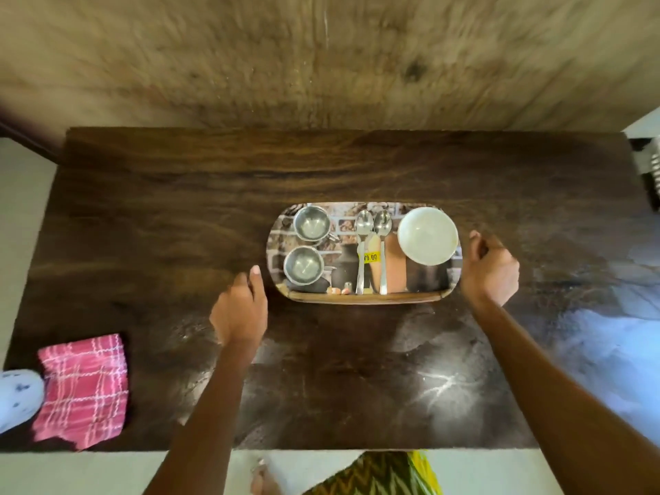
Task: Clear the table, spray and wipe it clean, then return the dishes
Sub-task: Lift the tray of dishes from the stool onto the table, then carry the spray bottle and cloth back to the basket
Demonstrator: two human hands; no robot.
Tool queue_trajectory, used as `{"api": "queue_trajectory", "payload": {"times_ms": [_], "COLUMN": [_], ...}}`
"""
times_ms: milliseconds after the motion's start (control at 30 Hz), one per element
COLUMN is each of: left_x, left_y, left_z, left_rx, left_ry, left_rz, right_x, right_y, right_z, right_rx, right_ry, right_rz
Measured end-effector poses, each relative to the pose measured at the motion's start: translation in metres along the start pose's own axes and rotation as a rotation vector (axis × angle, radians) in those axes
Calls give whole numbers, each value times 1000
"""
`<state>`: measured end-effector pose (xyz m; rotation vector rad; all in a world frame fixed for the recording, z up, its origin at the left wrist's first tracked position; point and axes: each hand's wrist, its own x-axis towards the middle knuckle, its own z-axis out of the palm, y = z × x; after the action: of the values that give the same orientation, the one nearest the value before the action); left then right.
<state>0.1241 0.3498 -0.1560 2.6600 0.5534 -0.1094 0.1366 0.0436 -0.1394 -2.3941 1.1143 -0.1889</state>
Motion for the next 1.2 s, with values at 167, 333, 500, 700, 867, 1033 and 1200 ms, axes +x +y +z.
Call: {"api": "queue_trajectory", "payload": {"times_ms": [167, 333, 500, 700, 867, 1033, 1200], "left_x": [-46, -113, -145, -137, -116, -71, -6], "left_y": [-43, -126, -209, -282, -339, -384, -410], "left_z": [-42, -106, -186, -240, -239, -213, -185], "left_rx": [-141, -292, -375, -300, -226, -346, -417], "left_ry": [-20, -19, 96, 406, 607, 393, 228], "left_rz": [51, 153, 164, 43, -105, -286, -110], "right_x": [-89, -219, -341, -434, -485, -508, -509], "right_y": [-46, -88, -131, -160, -169, -178, -184], "right_z": [-23, -33, -42, -15, 41, 114, 189], "right_rx": [35, 170, 236, 231, 138, -116, -444], "right_ry": [1, -5, -121, -234, -487, -662, -709], "right_rz": [-150, -189, -229, -328, -522, -757, -911]}}
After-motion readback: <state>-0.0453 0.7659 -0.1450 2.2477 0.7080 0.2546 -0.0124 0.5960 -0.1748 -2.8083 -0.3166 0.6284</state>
